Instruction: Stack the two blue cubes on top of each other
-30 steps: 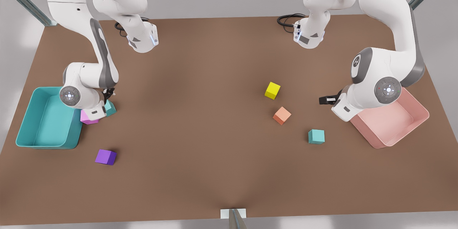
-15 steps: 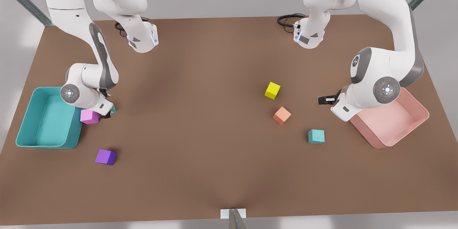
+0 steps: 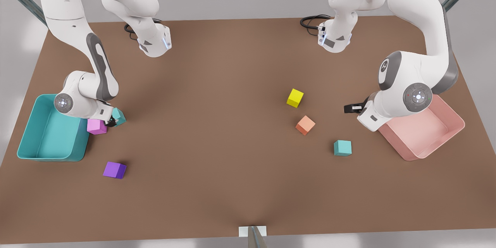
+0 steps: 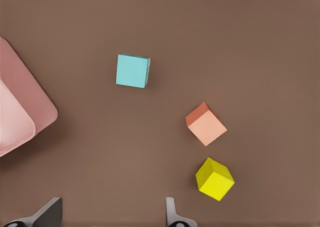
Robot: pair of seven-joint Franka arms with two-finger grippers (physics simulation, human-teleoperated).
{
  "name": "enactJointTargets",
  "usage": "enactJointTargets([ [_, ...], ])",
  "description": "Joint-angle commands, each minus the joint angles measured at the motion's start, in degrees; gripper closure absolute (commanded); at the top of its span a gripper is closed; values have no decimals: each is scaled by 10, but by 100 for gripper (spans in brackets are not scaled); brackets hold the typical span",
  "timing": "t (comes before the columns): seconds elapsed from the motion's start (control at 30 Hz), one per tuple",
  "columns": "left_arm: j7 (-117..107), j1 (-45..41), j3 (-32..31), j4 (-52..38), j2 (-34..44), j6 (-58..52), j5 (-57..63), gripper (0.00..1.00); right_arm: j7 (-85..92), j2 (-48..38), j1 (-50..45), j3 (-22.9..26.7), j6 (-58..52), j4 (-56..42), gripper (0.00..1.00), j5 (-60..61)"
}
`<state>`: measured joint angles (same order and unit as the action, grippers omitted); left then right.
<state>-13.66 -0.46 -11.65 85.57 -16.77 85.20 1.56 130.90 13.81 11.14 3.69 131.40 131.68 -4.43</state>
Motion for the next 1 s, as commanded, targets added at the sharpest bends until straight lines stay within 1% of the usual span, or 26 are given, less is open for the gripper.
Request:
enactJointTargets([
  [0.0,-2,-1,-4,0,1,0,1,0,168,2,0,0,15,0,0,1],
  [0.57,-3,-1,-5,0,1,0,0,0,162,32,16,0,48,3,0,17],
  [0.97,-2,-1,-5,0,1,0,0,0,161,32,28,0,49,14,0,24],
])
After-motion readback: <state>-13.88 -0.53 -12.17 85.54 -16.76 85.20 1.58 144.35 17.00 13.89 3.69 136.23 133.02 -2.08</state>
